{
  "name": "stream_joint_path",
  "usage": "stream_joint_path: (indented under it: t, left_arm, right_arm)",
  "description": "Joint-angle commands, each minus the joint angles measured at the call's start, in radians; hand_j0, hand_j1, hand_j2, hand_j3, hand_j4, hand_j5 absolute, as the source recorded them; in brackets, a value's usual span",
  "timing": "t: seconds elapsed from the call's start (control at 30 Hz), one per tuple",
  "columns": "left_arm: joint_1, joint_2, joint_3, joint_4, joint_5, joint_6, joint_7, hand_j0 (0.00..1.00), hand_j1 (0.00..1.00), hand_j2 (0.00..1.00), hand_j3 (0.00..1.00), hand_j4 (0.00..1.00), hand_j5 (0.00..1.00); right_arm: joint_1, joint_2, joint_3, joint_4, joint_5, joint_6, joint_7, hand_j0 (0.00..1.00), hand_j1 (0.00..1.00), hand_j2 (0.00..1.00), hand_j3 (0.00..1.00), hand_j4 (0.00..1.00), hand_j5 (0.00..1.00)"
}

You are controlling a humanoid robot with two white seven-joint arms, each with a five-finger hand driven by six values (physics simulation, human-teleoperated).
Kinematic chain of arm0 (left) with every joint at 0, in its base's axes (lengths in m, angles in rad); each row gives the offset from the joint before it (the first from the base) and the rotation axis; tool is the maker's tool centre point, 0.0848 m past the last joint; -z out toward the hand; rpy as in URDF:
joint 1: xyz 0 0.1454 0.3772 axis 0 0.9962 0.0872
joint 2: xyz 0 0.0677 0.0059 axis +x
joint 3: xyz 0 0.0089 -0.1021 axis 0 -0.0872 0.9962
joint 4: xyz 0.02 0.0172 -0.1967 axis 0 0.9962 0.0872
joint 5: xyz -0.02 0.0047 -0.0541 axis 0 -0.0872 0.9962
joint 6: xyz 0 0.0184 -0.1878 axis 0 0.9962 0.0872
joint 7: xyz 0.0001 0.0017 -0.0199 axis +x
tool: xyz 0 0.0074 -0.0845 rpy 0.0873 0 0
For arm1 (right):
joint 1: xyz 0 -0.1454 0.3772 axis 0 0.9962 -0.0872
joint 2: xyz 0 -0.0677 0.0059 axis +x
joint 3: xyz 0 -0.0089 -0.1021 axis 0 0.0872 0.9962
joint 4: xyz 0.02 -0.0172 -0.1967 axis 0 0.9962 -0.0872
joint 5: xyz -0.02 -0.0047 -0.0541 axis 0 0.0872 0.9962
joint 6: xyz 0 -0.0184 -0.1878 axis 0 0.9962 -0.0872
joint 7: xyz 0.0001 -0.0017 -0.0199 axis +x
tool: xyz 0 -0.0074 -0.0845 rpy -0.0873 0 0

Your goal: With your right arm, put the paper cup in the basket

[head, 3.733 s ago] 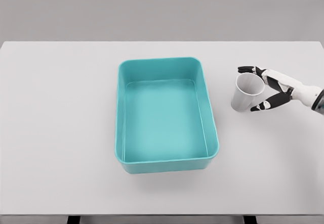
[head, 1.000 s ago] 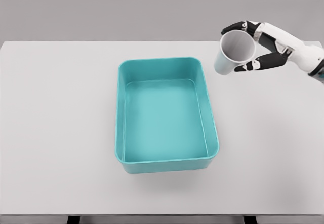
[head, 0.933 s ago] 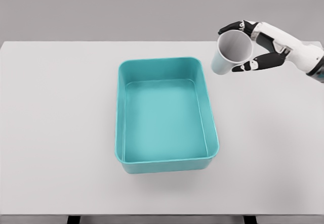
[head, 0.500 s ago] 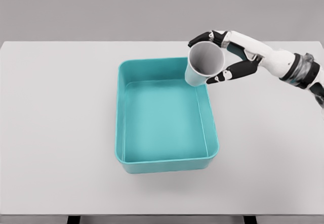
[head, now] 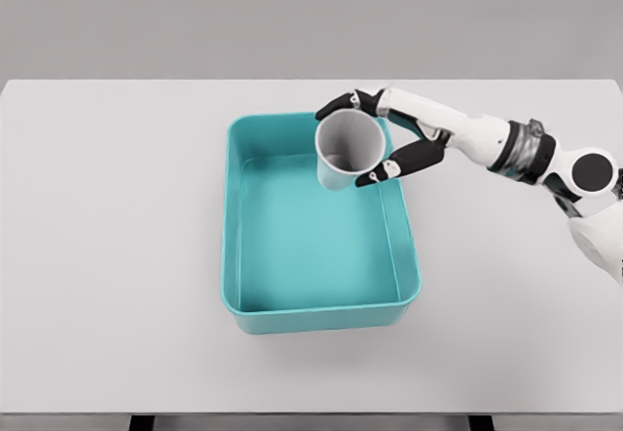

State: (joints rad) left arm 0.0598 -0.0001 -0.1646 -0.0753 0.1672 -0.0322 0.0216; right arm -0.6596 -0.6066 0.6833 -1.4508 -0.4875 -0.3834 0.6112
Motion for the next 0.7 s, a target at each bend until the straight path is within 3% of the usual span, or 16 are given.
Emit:
stream_joint_path:
  t: [0.0,0.1,0.3,0.47,0.57,0.67]
  left_arm:
    - [0.0,0.0,0.0,0.0,0.0,0.0,0.0,1.0,1.0,1.0,1.0,1.0,1.0]
    - [0.0,0.0,0.0,0.0,0.0,0.0,0.0,1.0,1.0,1.0,1.0,1.0,1.0]
    - [0.0,0.0,-0.001,0.0,0.0,0.0,0.0,1.0,1.0,1.0,1.0,1.0,1.0]
    - [0.0,0.0,0.0,0.0,0.0,0.0,0.0,1.0,1.0,1.0,1.0,1.0,1.0]
    - [0.0,0.0,0.0,0.0,0.0,0.0,0.0,1.0,1.0,1.0,1.0,1.0,1.0]
    - [0.0,0.0,-0.001,0.0,0.0,-0.002,0.0,1.0,1.0,1.0,1.0,1.0,1.0]
  right_arm:
    - [0.002,0.019,0.01,0.012,0.017,0.001,0.0,0.78,0.78,0.78,0.78,0.78,0.78]
    - [0.0,0.033,0.013,0.026,0.036,0.003,0.0,0.78,0.78,0.78,0.78,0.78,0.78]
    - [-0.009,0.067,0.016,0.012,0.257,0.06,0.0,0.78,0.78,0.78,0.78,0.78,0.78]
    - [-0.029,0.071,0.015,-0.138,0.434,0.095,0.0,0.77,0.77,0.77,0.77,0.77,0.77]
    - [-0.041,0.07,0.015,-0.186,0.46,0.101,0.0,0.77,0.77,0.77,0.77,0.77,0.77]
    - [-0.041,0.061,0.022,-0.229,0.587,0.103,0.0,0.77,0.77,0.77,0.77,0.77,0.77]
